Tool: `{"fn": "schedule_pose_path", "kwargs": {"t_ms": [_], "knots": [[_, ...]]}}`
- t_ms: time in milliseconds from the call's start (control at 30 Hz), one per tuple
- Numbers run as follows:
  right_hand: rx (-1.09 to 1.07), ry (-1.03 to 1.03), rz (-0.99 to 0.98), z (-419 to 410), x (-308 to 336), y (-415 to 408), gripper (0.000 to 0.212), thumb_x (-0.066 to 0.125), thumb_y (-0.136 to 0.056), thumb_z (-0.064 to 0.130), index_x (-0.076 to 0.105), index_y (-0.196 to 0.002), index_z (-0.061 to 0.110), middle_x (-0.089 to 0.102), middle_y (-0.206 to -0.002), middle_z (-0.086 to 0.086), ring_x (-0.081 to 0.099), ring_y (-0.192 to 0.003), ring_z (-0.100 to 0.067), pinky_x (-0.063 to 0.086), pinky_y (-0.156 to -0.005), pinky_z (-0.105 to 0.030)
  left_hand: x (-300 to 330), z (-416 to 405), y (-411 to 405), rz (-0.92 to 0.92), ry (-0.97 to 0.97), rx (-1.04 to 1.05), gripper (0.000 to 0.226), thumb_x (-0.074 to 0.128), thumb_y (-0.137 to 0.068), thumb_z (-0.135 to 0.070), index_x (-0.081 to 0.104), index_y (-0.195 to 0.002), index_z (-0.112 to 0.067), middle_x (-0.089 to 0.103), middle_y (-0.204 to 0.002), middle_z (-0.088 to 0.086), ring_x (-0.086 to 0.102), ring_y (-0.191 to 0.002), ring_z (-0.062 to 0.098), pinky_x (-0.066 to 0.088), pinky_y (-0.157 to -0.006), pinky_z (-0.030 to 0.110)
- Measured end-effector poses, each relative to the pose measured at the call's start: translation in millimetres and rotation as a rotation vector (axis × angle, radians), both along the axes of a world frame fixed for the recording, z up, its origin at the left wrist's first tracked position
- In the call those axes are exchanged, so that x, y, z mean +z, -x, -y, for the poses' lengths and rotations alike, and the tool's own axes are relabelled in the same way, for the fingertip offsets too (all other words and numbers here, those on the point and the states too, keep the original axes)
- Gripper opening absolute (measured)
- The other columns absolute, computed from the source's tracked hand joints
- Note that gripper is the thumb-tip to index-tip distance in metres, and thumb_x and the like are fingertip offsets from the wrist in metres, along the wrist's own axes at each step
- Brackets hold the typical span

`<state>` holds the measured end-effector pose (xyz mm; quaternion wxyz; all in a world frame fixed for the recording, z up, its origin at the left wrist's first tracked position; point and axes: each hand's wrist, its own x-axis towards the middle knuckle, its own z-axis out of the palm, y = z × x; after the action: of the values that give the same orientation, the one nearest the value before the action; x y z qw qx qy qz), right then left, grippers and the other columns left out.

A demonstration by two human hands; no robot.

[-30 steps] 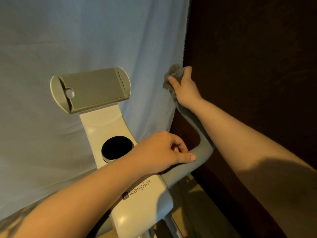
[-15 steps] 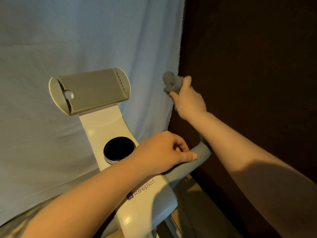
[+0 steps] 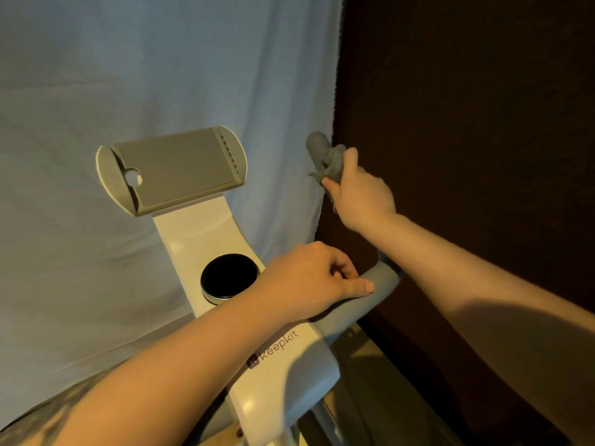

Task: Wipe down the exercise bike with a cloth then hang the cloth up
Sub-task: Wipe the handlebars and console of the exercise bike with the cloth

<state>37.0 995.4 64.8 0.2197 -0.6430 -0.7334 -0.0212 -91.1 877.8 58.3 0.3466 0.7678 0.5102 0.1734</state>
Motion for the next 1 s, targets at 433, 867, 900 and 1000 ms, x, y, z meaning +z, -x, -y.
{"fn": "schedule_pose_path", "kwargs": {"t_ms": [433,867,900,1000], "knots": [[0.222,0.293,-0.578,-33,-6,-35,0.058,0.046,-0.098,0.049,0.033,-0.146,0.019,0.053,-0.137,-0.004,0.052,-0.122,-0.020,0.041,-0.099,-0.030,-1,0,0,0.023,0.022,0.011,0.031,0.067,-0.077,-0.061,0.072,-0.087,-0.032,0.067,-0.076,-0.003,0.062,-0.073,0.012,0.052,-0.071,0.038],[0.201,0.392,-0.715,-43,0,-22,0.069,0.037,-0.092,0.068,0.042,-0.142,0.021,0.058,-0.131,-0.009,0.056,-0.119,-0.027,0.044,-0.104,-0.044,0,0,1,0.027,0.031,0.001,0.029,0.067,-0.079,-0.059,0.072,-0.088,-0.032,0.066,-0.077,-0.002,0.058,-0.067,0.009,0.047,-0.065,0.035],[0.192,0.431,-0.685,-44,5,-23,0.072,0.035,-0.091,0.070,0.045,-0.141,0.019,0.059,-0.130,-0.010,0.056,-0.119,-0.029,0.045,-0.103,-0.045,0,0,0,0.024,0.031,0.001,0.029,0.067,-0.079,-0.060,0.072,-0.088,-0.032,0.067,-0.079,-0.001,0.060,-0.069,0.010,0.050,-0.067,0.038],[0.160,0.414,-0.698,-54,27,-8,0.072,0.033,-0.093,0.067,0.044,-0.141,0.015,0.055,-0.132,-0.005,0.053,-0.119,-0.022,0.043,-0.098,-0.034,-1,0,1,0.019,0.026,0.004,0.030,0.066,-0.078,-0.061,0.071,-0.089,-0.034,0.067,-0.078,-0.003,0.060,-0.070,0.010,0.050,-0.068,0.037]]}}
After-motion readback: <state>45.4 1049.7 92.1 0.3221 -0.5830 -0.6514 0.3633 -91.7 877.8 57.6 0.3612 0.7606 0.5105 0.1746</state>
